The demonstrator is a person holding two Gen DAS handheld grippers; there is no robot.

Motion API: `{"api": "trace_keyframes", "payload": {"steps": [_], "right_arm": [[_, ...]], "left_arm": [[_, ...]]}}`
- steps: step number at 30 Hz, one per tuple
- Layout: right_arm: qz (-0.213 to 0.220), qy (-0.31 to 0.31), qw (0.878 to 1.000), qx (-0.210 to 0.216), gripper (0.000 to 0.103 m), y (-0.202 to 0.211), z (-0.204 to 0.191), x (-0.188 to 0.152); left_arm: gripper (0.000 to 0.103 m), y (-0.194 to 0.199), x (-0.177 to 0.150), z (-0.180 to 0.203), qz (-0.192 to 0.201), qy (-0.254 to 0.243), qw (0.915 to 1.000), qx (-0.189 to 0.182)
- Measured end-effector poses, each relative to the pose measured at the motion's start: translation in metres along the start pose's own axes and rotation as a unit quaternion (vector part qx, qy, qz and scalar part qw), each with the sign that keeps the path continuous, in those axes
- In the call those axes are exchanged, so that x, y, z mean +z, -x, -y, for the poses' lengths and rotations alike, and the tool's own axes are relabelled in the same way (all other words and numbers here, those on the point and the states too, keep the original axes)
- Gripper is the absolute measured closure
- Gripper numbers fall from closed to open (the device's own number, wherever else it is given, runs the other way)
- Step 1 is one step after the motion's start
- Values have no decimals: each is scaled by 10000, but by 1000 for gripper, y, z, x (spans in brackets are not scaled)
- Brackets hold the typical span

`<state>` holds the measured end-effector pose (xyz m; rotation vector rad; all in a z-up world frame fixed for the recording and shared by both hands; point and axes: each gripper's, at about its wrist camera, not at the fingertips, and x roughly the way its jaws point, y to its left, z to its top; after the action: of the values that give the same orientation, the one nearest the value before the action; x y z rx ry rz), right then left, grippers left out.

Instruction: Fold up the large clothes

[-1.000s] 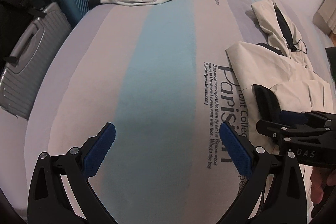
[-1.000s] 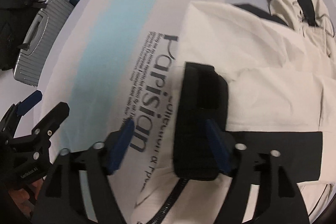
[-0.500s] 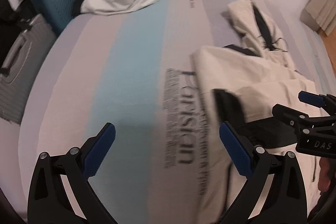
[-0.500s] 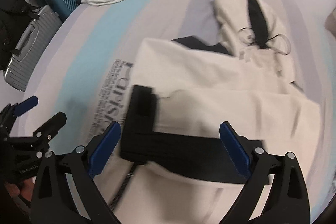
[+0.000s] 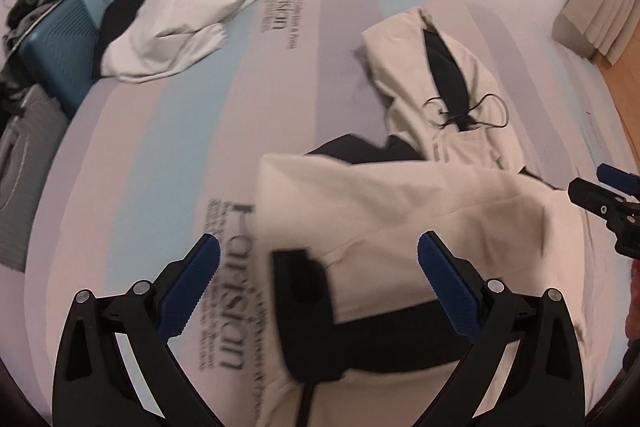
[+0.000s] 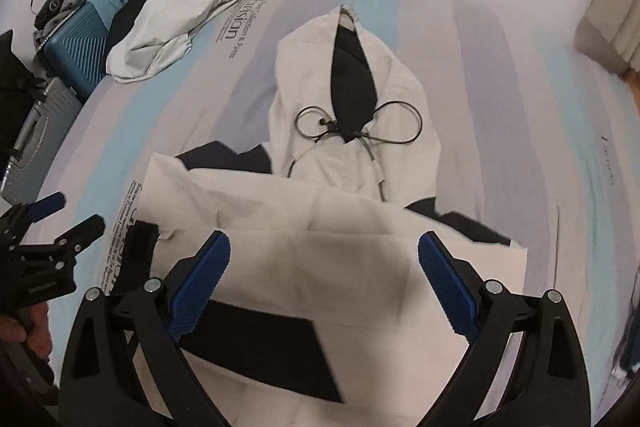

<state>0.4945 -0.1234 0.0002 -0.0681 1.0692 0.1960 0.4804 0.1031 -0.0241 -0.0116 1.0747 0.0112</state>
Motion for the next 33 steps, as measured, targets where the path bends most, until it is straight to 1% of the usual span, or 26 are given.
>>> {"api": "trace_keyframes", "payload": {"steps": [2,4,5,7,9,11,16,19,22,30,33], "right_arm": [[153,69,9998,-116,12,-5,14,6],[185,82,9998,-92,12,-9,23,9],[228,59,9997,-79,12,-13,31,14],[226,-113,9997,-51,12,-21,47,22],[221,-222,9994,-128,12,-30,59,31],[230,-202,9992,-272,12,-38,67,40],[257,-152,9988,-393,12,-59,79,60],[220,-75,9992,-338,13,-71,83,67],[120,-54,9997,-201,13,-89,90,75],[-58,60,10000,-36,14,-123,101,94],[-162,86,9997,151,14,-139,104,100]], "left_arm": [[6,-10,8,10,2,-98,9999,59],[6,-20,16,19,20,-146,9999,-13],[6,-29,23,26,66,-246,9997,-52],[6,-42,33,38,62,-461,9989,57],[6,-51,44,46,56,-507,9987,21],[6,-56,55,53,102,-530,9985,-17],[6,-77,82,68,62,-641,9979,-79],[6,-91,94,72,43,-615,9980,-124],[6,-109,104,73,-46,-589,9981,-157],[6,-143,133,74,-153,-517,9980,-323],[6,-155,144,76,-159,-540,9978,-359]]}}
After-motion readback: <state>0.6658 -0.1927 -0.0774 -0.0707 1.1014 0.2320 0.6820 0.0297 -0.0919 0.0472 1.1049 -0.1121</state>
